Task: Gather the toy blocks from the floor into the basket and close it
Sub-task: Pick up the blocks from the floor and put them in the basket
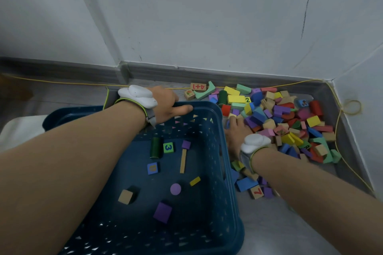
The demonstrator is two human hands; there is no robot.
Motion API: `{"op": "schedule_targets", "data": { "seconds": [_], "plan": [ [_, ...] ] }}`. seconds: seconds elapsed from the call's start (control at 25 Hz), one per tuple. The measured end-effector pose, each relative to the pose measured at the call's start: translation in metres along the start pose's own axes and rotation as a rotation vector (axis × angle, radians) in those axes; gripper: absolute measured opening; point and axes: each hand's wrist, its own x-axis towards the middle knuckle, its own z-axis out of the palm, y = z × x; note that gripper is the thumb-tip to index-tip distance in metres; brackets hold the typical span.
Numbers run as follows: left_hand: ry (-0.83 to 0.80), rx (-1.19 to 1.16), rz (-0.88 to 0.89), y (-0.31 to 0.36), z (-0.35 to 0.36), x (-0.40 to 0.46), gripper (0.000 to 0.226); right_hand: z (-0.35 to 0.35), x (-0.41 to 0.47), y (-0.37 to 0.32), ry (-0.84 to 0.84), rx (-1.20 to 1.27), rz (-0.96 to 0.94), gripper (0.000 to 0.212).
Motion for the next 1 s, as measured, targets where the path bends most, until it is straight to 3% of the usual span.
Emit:
{"op": "schedule_targets", "data": {
  "seconds": [0.16,0.2,0.24,0.32,0.4,0.56,0.68,0.76,0.84,0.92,1.0],
  "plan": [
    [-0.022,0.050,-0.004,0.000,-0.002,0.000,0.068,-0.005,0.004,-0.019,-0.063,-0.015,-0.082,0.058],
    [-0.028,0.052,-0.009,0.001,-0.004,-0.001,0.068,0.001,0.005,-0.022,-0.071,0.056,-0.022,0.041],
    [-0.029,0.047,-0.011,0.002,-0.005,-0.001,0.069,0.016,0.015,-0.022,-0.042,0.088,-0.001,0.022],
    [-0.023,0.042,-0.009,0.002,-0.006,-0.001,0.069,0.010,0.011,-0.030,-0.001,0.141,0.056,0.034],
    [-0.027,0.049,-0.006,0.002,-0.006,-0.001,0.069,-0.003,0.004,-0.027,0.121,0.149,0.099,0.016],
    [-0.020,0.060,0.011,0.001,-0.004,0.000,0.068,0.003,-0.006,-0.017,0.152,0.307,-0.013,0.039],
    [0.001,0.025,0.015,-0.001,0.000,0.002,0.070,0.012,-0.010,-0.021,0.225,0.175,-0.006,0.045],
    [0.012,0.002,0.012,-0.002,0.002,0.002,0.071,0.024,-0.006,-0.016,-0.015,0.093,0.048,0.043],
    [0.015,0.021,0.020,-0.001,0.001,0.001,0.068,0.029,-0.001,-0.013,-0.150,0.101,-0.010,0.041],
    [0.012,0.028,0.023,0.000,0.000,0.001,0.065,0.036,-0.001,-0.012,-0.126,0.141,-0.047,0.042],
    [-0.002,0.011,0.018,0.000,-0.001,0.001,0.065,0.025,0.000,-0.012,-0.105,0.324,0.060,0.037]
  ]
}}
